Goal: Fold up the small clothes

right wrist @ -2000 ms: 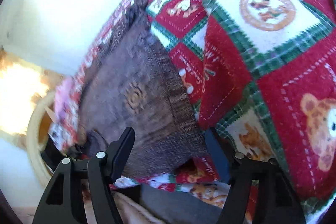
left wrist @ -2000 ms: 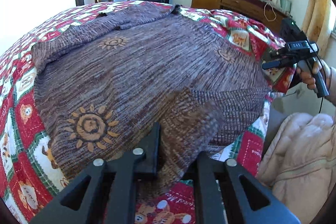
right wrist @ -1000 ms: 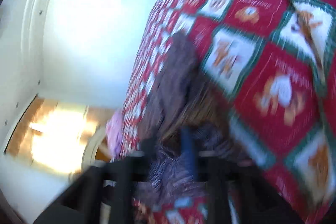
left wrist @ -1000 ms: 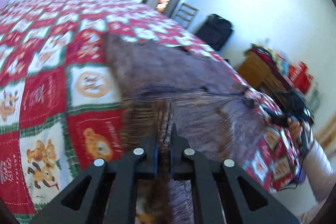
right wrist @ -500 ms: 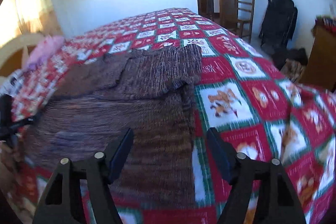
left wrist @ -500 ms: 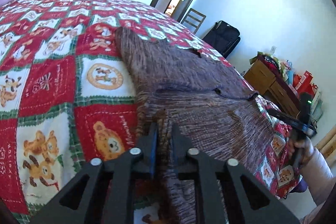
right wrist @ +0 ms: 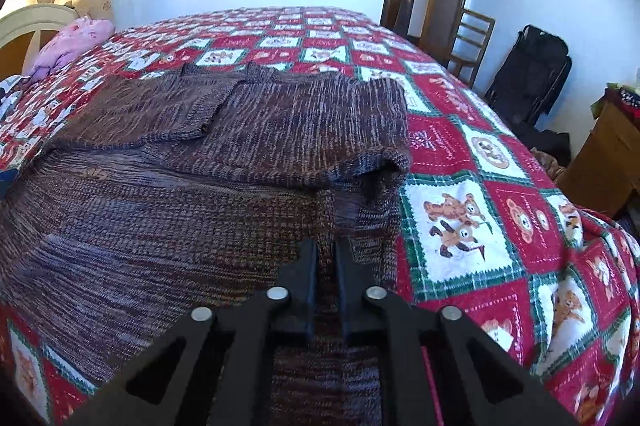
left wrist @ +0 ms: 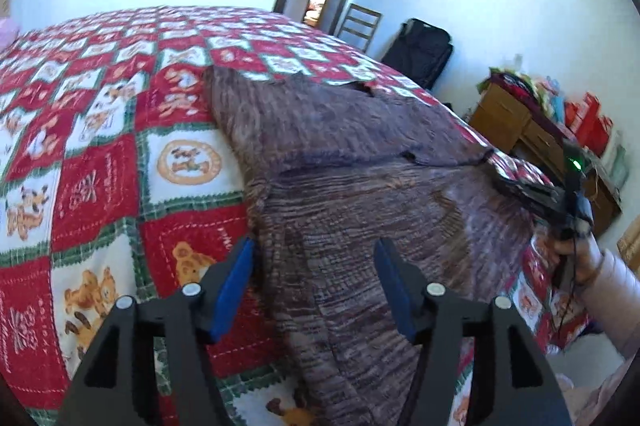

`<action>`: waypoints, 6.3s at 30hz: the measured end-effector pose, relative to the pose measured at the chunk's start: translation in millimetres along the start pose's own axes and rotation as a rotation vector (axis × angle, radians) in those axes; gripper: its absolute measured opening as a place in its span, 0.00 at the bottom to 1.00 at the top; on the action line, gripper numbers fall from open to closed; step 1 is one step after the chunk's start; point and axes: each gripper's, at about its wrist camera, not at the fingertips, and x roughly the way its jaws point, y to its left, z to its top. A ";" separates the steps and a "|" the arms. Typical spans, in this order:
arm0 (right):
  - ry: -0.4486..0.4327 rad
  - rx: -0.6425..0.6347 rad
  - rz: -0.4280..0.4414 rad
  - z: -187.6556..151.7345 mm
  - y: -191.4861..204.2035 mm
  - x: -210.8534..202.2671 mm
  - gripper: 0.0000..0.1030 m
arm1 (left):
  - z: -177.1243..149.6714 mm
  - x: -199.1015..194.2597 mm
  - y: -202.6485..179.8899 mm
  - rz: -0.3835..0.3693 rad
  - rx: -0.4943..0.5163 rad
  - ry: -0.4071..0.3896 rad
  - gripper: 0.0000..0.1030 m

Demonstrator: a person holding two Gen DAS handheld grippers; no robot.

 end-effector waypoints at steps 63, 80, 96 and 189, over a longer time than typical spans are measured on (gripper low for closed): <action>-0.078 0.095 0.024 2.6 2.2 -44.9 0.05 | -8.3 8.3 -16.4 0.158 0.073 0.040 0.33; -0.127 0.063 -0.006 8.7 5.9 -61.6 0.05 | -3.1 -12.2 -10.3 0.042 -0.050 -0.032 0.07; -0.255 -0.003 -0.049 104.3 -6.2 -55.6 0.05 | 102.6 -12.0 8.8 0.090 -0.150 -0.197 0.07; -0.089 0.131 -0.040 15.8 69.3 35.1 0.24 | 37.8 33.5 -86.0 0.767 0.077 -0.058 1.00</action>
